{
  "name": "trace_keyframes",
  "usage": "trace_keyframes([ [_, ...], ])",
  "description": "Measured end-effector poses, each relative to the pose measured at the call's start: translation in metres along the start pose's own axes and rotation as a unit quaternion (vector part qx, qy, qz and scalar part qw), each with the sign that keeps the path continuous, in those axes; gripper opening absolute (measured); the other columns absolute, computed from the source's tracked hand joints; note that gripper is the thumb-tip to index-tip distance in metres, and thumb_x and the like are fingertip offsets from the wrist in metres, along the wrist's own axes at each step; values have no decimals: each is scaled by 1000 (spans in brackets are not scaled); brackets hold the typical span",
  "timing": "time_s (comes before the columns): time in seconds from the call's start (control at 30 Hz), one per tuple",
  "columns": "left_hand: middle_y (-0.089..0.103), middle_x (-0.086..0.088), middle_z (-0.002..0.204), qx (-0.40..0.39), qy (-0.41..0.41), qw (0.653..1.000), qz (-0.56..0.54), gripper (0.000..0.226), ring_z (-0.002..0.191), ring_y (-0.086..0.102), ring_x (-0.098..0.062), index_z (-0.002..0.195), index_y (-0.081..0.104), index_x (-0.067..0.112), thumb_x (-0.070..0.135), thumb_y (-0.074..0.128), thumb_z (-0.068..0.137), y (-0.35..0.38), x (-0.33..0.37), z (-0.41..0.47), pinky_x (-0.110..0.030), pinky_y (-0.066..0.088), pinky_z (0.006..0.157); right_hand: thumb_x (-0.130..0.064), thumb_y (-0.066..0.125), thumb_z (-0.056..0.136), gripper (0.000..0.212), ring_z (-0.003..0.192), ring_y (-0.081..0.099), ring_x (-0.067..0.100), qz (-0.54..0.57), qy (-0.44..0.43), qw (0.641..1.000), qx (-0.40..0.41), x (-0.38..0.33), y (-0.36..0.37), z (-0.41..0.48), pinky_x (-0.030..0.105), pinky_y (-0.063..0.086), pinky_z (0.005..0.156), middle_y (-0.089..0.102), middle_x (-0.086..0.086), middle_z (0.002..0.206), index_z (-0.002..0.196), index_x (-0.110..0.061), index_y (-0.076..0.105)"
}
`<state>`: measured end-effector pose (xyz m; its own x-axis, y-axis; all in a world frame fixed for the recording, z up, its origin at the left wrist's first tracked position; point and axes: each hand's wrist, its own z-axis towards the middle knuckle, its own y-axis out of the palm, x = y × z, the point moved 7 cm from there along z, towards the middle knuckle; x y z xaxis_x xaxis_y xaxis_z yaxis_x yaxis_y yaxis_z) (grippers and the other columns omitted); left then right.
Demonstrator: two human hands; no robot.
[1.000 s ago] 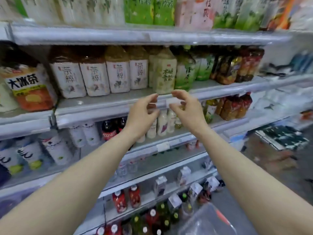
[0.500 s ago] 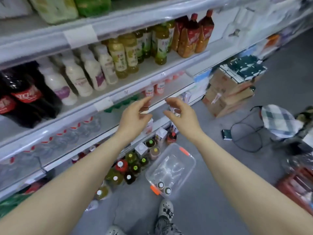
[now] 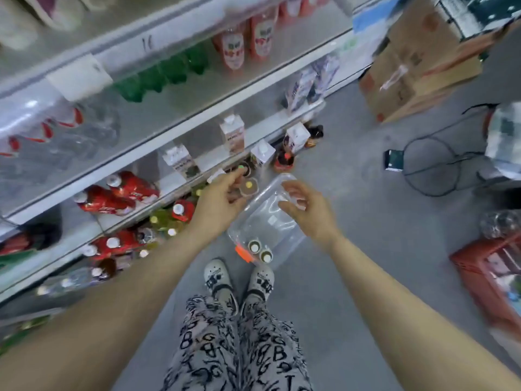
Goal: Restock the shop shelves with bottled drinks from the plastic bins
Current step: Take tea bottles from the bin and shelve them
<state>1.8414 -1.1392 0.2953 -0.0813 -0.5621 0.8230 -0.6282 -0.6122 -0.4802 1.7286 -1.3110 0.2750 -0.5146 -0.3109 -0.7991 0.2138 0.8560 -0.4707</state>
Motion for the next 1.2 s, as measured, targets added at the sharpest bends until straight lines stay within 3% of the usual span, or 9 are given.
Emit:
trace_keyframes([
  [0.27,58,-8,126,-70,-68,995,10,60,115,58,-23,140,52,18,16,69,83,92,-135,33,-39,51,98,-15,78,85,43,108,64,17,-16,75,996,-46,131,90,36,30,49,95,68,-6,120,126,-19,64],
  [0.37,56,-2,121,-93,-113,989,2,61,112,57,-20,141,50,21,4,67,85,127,-192,43,-44,52,96,-8,77,85,45,107,61,12,-5,115,992,-56,184,121,48,16,44,88,65,-9,115,126,-18,63],
  [0.43,58,-4,120,-110,-135,985,7,63,109,58,-22,142,50,20,-5,61,86,148,-228,50,-45,51,95,-5,77,84,47,107,60,11,-4,138,988,-62,219,141,56,18,43,90,63,-11,115,127,-17,62],
  [0.53,60,-10,123,-134,-152,979,35,59,112,58,-25,139,52,14,-11,53,85,180,-280,55,-44,50,95,-5,79,82,53,106,58,9,-10,171,981,-88,270,174,65,25,46,94,62,-11,115,130,-16,61],
  [0.7,59,-10,130,-165,-193,966,44,60,117,58,-23,142,49,19,-6,55,88,229,-360,57,-37,49,98,-1,80,77,56,102,59,12,-12,221,966,-131,344,231,72,4,38,79,66,-2,114,129,-14,61],
  [0.8,57,-8,134,-169,-210,962,31,56,121,57,-22,143,48,19,-3,55,91,249,-395,60,-38,47,102,1,73,79,57,113,62,20,-22,235,961,-146,381,260,78,12,38,86,68,4,122,131,-17,60],
  [1.03,53,-11,139,-194,-235,952,13,55,126,52,-25,147,42,19,-1,48,96,291,-447,70,-45,42,108,-2,84,72,73,118,55,18,-42,215,958,-184,434,303,94,4,31,83,61,1,131,137,-20,56],
  [1.1,47,-10,146,-210,-248,945,20,59,132,47,-25,151,34,21,0,46,98,302,-454,76,-40,38,112,-4,89,68,76,120,54,18,-43,184,961,-203,440,312,98,-6,26,83,57,3,135,137,-17,57],
  [1.2,42,-10,151,-241,-264,933,35,67,136,43,-26,156,21,24,5,48,98,316,-461,87,-32,34,111,-12,90,70,72,116,53,12,-36,161,963,-212,445,319,103,-3,29,86,58,0,136,134,-21,59],
])
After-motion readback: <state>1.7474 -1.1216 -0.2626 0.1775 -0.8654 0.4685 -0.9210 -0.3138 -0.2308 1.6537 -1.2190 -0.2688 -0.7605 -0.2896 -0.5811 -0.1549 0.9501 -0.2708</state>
